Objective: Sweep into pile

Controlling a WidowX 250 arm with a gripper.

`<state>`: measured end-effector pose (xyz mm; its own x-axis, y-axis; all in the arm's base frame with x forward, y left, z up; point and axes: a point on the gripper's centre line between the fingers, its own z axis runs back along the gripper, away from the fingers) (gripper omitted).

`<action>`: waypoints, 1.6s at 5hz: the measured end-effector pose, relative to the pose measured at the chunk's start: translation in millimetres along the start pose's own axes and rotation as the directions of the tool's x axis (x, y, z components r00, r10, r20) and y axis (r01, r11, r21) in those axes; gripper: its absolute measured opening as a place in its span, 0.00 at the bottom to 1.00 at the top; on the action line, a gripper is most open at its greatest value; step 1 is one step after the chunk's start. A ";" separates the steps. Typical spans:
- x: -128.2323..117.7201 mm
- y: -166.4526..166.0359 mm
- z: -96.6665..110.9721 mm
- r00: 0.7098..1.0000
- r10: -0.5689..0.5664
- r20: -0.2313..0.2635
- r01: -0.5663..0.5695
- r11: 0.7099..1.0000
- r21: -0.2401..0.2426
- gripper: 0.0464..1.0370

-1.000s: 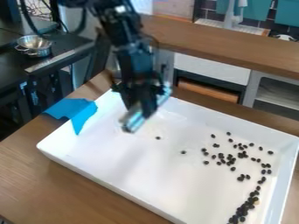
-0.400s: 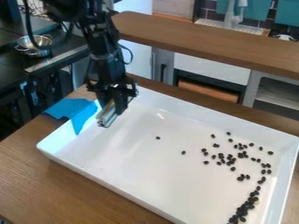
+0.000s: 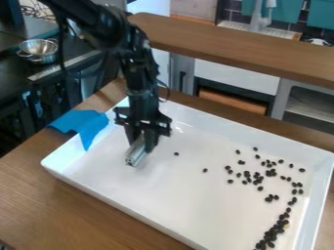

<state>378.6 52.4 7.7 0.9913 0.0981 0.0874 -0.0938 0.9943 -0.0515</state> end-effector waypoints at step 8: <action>3.7 -152.8 -21.2 0.998 -0.057 -0.016 0.056 0.996 -0.065 0.34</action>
<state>398.6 -100.1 -5.2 0.9964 0.0407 0.0743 -0.0323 0.9933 -0.1107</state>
